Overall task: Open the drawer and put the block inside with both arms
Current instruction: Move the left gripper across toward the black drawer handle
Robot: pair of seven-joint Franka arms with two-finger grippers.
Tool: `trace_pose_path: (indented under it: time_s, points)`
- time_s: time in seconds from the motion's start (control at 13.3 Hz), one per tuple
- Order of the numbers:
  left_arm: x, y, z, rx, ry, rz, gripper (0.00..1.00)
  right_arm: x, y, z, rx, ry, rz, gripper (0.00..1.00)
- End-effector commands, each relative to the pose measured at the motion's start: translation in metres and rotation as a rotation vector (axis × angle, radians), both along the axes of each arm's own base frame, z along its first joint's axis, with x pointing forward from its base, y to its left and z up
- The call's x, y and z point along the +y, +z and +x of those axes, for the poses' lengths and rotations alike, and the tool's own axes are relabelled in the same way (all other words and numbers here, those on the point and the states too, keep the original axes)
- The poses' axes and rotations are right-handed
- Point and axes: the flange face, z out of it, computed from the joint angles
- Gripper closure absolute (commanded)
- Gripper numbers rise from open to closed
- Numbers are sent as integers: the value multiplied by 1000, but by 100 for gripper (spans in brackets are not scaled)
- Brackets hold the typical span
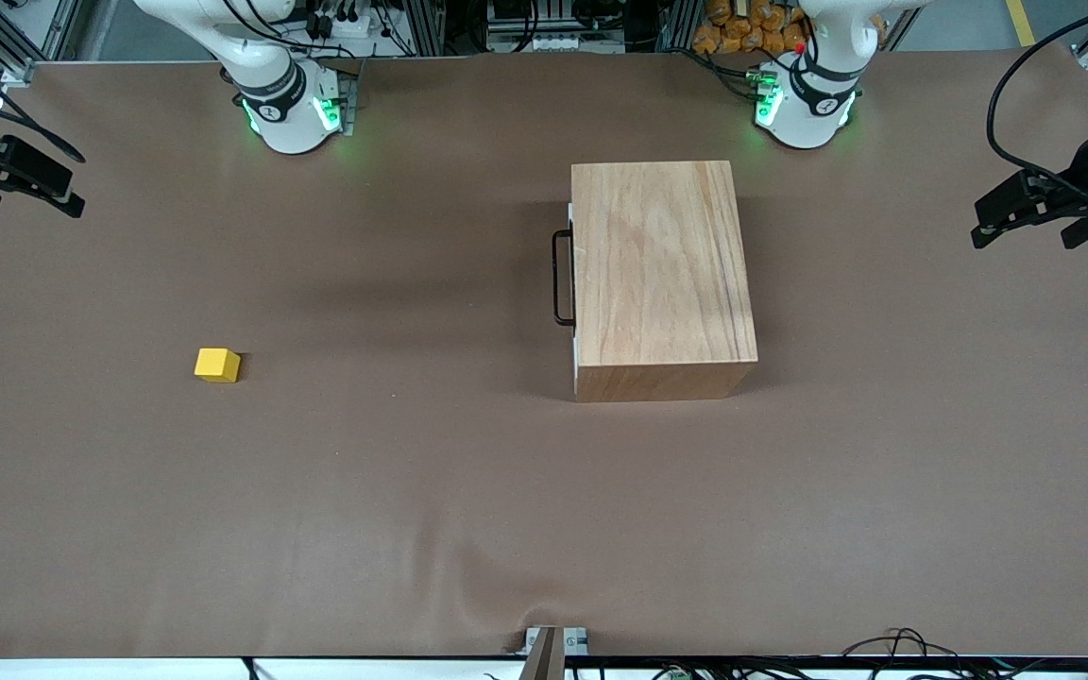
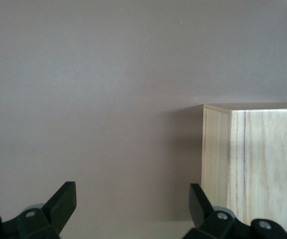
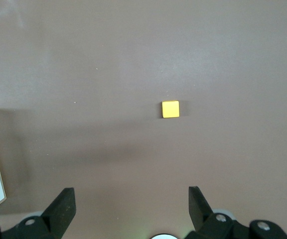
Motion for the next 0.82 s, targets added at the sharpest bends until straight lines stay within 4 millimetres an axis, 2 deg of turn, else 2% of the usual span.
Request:
trace_pose_path:
  time_s: [0.0,0.38,0.6,0.75]
  points:
    - [0,6,0,5,-9,-2,0,-3,1,-4,-2,5,-41,0]
    - [-7,5,0,11,-13,-3,0,-4,0,-4,1,4,-40,0]
    - [-58,-20,3,86,-99,-5,0,-8,-2,-4,7,-4,-37,0]
    - [-107,-29,0,98,-144,15,0,-6,-2,-4,7,-1,-37,0]
